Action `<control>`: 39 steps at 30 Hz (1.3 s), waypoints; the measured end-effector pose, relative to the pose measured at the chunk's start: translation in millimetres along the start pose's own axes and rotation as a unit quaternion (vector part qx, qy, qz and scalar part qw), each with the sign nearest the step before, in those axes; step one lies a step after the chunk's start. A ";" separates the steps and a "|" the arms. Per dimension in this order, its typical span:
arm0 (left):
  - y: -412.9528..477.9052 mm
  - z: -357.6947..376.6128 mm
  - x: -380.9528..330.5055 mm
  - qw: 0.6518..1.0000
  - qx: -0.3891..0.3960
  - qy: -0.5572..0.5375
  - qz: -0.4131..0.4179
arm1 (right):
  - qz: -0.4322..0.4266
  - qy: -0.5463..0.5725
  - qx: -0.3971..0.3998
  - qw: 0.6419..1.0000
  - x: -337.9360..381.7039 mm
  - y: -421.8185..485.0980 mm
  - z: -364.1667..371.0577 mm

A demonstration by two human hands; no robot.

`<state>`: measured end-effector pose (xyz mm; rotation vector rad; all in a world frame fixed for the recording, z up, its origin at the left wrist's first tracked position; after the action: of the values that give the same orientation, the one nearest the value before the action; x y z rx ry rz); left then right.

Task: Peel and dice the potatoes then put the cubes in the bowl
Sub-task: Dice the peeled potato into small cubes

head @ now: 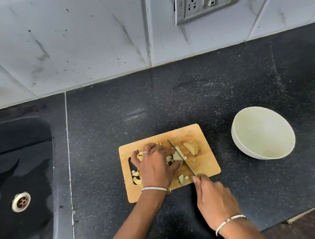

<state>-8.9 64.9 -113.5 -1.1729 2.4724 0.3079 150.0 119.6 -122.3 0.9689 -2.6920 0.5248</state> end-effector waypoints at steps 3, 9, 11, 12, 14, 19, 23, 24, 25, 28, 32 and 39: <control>-1.2 -1.4 -0.2 1.000 -0.006 -0.003 -0.002 | 0.001 0.002 0.013 1.000 -0.4 -1.6 0.2; -1.3 -0.2 0.7 1.000 -0.010 -0.012 -0.002 | 0.041 0.009 0.043 0.998 -15.0 -25.2 -10.2; -1.4 0.7 1.1 1.000 -0.013 -0.017 0.000 | 0.052 0.013 0.042 0.998 -20.4 -32.6 -11.9; -1.6 1.0 1.1 1.000 -0.011 -0.018 0.002 | 0.050 0.020 0.038 0.998 -22.7 -34.2 -11.2; -1.9 1.0 0.9 1.000 -0.005 -0.016 0.007 | 0.035 0.039 0.021 0.998 -25.7 -34.0 -9.7; -4.1 -1.1 1.0 1.000 0.000 -0.013 0.012 | 0.009 0.079 -0.005 0.997 -15.6 -26.3 -15.8; -6.9 -5.2 1.6 1.000 -0.029 -0.006 -0.008 | -0.007 0.083 -0.012 0.996 -11.2 -19.0 -15.8; -7.6 -6.4 2.2 0.999 -0.033 -0.004 -0.018 | -0.008 0.083 -0.011 0.996 -11.1 -18.2 -14.8; -8.1 -6.7 2.6 0.999 -0.031 -0.002 -0.025 | -0.010 0.082 -0.009 0.997 -10.9 -17.9 -13.4; -8.3 -6.6 2.4 0.999 -0.025 0.005 -0.032 | -0.007 0.074 0.002 0.997 -10.2 -18.1 -9.1; -6.7 -5.6 0.3 0.999 -0.018 0.005 -0.037 | -0.006 0.054 0.000 0.999 -8.8 -19.3 -9.6; -4.3 -5.1 -0.2 0.999 -0.009 -0.005 -0.042 | -0.011 0.026 0.009 1.000 -4.6 -17.1 -11.6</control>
<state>-6.8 60.5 -109.0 -1.2743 2.4091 0.3117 165.7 114.7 -109.0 0.9738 -2.6322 0.5631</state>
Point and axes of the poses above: each hand's wrist, its own y-axis towards the middle knuckle, its own z-axis out of the palm, x = y × z, the point moved 3 cm from there along y, towards the middle knuckle, and after that the axes turned 3 degrees about -x, right-handed, at the moved point
